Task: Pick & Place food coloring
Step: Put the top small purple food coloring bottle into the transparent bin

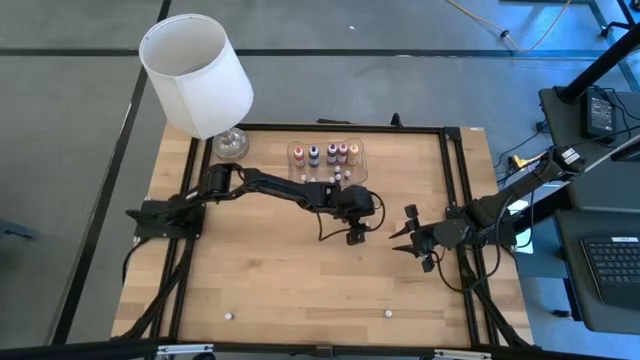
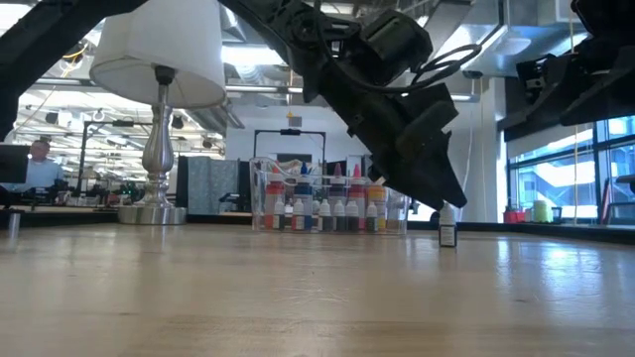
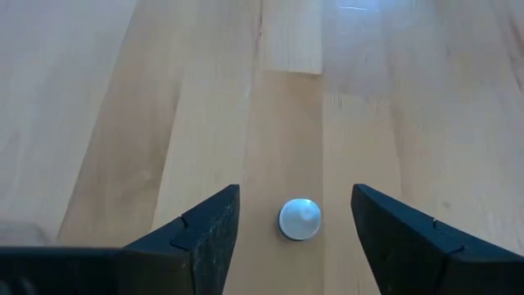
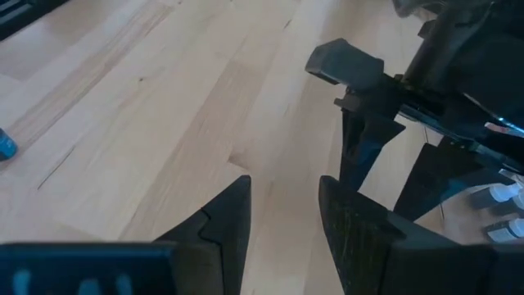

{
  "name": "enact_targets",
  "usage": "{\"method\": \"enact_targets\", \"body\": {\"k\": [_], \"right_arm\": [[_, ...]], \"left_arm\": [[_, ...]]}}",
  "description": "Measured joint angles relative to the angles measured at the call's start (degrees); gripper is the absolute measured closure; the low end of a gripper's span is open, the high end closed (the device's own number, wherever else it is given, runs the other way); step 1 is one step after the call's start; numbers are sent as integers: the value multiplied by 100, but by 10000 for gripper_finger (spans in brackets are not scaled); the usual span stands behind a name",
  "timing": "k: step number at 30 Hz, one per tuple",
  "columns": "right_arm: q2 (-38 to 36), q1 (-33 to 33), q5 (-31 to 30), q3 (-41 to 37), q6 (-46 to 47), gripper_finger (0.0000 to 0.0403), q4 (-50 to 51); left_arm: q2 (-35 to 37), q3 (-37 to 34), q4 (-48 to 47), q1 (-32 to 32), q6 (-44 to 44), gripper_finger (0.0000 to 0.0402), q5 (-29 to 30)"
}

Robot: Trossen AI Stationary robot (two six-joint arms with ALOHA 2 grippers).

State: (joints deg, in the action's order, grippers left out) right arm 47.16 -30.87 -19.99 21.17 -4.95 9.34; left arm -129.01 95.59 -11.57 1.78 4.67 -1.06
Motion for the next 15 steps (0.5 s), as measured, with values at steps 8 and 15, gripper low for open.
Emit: {"method": "enact_targets", "body": {"k": [8, 15], "right_arm": [[0, 0, 13, 0, 184, 256, 93], [2, 0, 11, 0, 190, 256, 162]], "left_arm": [[0, -94, -23, -61, 3, 174, -2], [0, -98, -21, -61, 7, 184, 3]]}}
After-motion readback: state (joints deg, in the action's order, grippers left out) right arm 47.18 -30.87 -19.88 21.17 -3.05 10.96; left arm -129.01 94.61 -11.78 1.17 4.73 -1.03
